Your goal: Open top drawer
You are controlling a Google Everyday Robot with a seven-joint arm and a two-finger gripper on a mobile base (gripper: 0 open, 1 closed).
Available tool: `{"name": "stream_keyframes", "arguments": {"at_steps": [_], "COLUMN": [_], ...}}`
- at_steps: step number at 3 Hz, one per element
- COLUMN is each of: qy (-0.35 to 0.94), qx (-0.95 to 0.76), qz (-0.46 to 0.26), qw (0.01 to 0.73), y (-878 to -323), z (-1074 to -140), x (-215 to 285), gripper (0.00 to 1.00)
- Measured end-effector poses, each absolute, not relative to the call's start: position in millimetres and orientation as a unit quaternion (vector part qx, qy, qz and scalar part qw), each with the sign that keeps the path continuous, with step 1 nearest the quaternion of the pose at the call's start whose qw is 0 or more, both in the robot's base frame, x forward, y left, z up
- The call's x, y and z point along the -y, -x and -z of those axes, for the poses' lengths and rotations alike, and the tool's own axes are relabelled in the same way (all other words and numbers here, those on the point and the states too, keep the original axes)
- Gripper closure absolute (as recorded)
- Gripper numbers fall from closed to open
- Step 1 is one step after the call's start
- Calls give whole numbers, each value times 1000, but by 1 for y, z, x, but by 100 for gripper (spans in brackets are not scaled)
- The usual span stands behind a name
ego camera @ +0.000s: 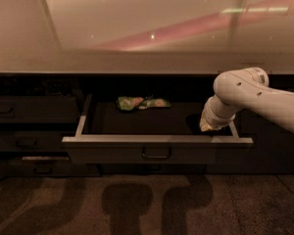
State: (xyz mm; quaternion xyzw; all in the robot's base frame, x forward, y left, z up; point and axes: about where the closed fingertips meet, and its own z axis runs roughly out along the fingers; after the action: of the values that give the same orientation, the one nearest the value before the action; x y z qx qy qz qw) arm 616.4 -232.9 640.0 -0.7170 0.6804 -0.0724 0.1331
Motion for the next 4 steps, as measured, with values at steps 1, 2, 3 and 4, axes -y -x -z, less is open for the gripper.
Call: {"name": "stream_keyframes", "arguments": {"at_steps": [1,2,3,4], "qy": [718,714,714,714], "qx": [-681,-687,-687,-686], "qz": [71,86,87,82], "qw": [123,105,105,114], "y": [-608,-597,-591,-587], "z": [-637,-629,-625,-619], "x": [235,243,247,250], "gripper": [81,59,27,5]}}
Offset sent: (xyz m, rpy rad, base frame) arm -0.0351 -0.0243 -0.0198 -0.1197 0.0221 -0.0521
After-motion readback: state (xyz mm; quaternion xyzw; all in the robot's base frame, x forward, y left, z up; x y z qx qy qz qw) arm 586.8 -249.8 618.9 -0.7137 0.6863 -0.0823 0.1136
